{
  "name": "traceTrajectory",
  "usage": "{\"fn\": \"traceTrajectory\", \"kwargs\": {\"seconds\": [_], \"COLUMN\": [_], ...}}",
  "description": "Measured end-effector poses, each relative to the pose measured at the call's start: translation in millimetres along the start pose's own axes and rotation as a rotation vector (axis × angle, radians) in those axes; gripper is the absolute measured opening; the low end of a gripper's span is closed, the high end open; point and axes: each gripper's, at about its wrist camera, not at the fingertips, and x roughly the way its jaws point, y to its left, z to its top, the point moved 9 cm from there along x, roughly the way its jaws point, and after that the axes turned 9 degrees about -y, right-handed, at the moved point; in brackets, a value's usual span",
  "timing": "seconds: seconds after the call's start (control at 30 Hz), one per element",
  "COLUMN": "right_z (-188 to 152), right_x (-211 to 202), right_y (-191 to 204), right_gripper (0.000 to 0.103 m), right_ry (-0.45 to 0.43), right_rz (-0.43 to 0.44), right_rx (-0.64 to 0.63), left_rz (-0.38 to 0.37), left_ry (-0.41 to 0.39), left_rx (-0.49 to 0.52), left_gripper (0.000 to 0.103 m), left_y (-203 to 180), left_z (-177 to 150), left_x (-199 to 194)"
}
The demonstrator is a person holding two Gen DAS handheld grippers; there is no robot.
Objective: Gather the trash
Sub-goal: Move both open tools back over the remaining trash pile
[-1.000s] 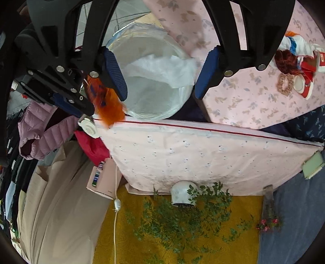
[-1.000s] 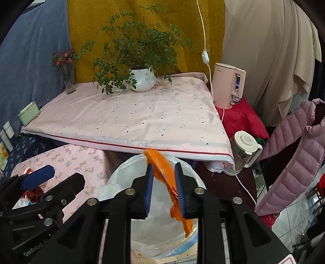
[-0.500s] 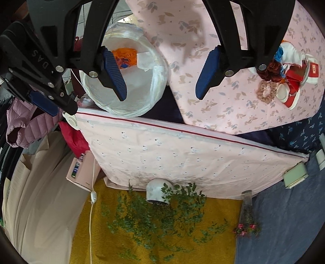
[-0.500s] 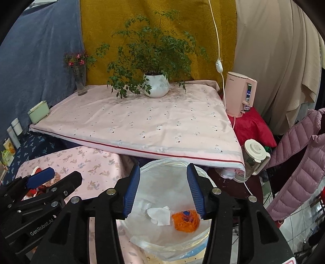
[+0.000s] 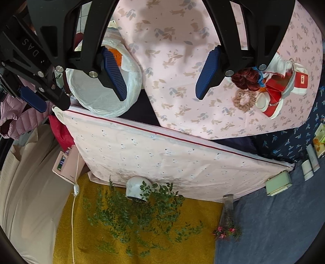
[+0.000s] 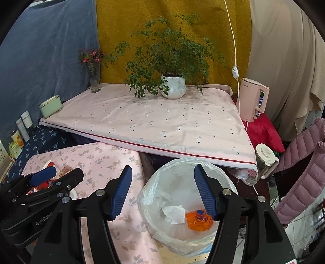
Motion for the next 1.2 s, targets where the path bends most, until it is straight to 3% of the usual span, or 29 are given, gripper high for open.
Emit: {"fn": "traceTrajectory", "kwargs": {"seconds": [0.27, 0.6, 0.9, 1.2], "right_z": [-7.2, -27.5, -56.4, -85.1], "right_x": [-3.3, -2.6, 4.2, 23.1], "right_y": [39.3, 105.6, 168.6, 225.4], "right_gripper": [0.067, 0.07, 0.07, 0.07], "right_ry": [0.008, 0.042, 0.095, 0.154], "right_rz": [0.053, 0.144, 0.231, 0.294], "right_rx": [-0.031, -0.063, -0.107, -0.15], "left_rz": [0.084, 0.218, 0.324, 0.353], "left_ry": [-0.007, 0.006, 0.062, 0.137], "left_rx": [-0.031, -0.107, -0.209, -0.288], "left_gripper": [0.077, 0.087, 0.088, 0.088], "left_y": [47.0, 132.4, 217.9, 267.9], "left_z": [-11.3, -34.4, -73.9, -113.7], "left_x": [-13.9, -31.9, -42.1, -34.9]}}
